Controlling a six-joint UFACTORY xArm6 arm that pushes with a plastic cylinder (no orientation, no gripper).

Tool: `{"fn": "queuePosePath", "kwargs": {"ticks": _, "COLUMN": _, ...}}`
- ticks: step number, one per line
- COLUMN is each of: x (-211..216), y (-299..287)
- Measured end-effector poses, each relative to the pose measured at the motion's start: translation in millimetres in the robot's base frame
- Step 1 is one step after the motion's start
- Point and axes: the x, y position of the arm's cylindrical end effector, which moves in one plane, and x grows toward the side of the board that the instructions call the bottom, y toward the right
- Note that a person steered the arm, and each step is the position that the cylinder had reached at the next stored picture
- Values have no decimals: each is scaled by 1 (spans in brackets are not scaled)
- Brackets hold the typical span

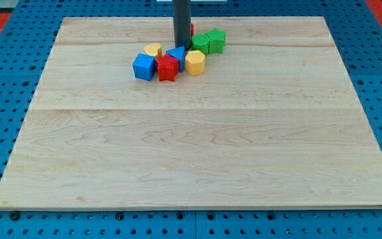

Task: Separate the yellow heart from the group of blocks

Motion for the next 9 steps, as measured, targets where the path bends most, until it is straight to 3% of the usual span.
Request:
{"fn": "queuePosePath", "kwargs": {"ticks": 1, "x": 20, "y": -26}}
{"fn": "queuePosePath", "kwargs": {"ticks": 3, "x": 6, "y": -114}}
{"fn": "queuePosePath", "kwargs": {"ticks": 4, "x": 41, "y": -107}}
{"fn": "queuePosePath", "kwargs": {"ticks": 5, "x": 45, "y": -129}}
{"fn": "queuePosePath", "kwargs": {"ticks": 7, "x": -20, "y": -137}}
{"fn": "queuePosePath", "kwargs": {"ticks": 9, "x": -22, "y": -112}}
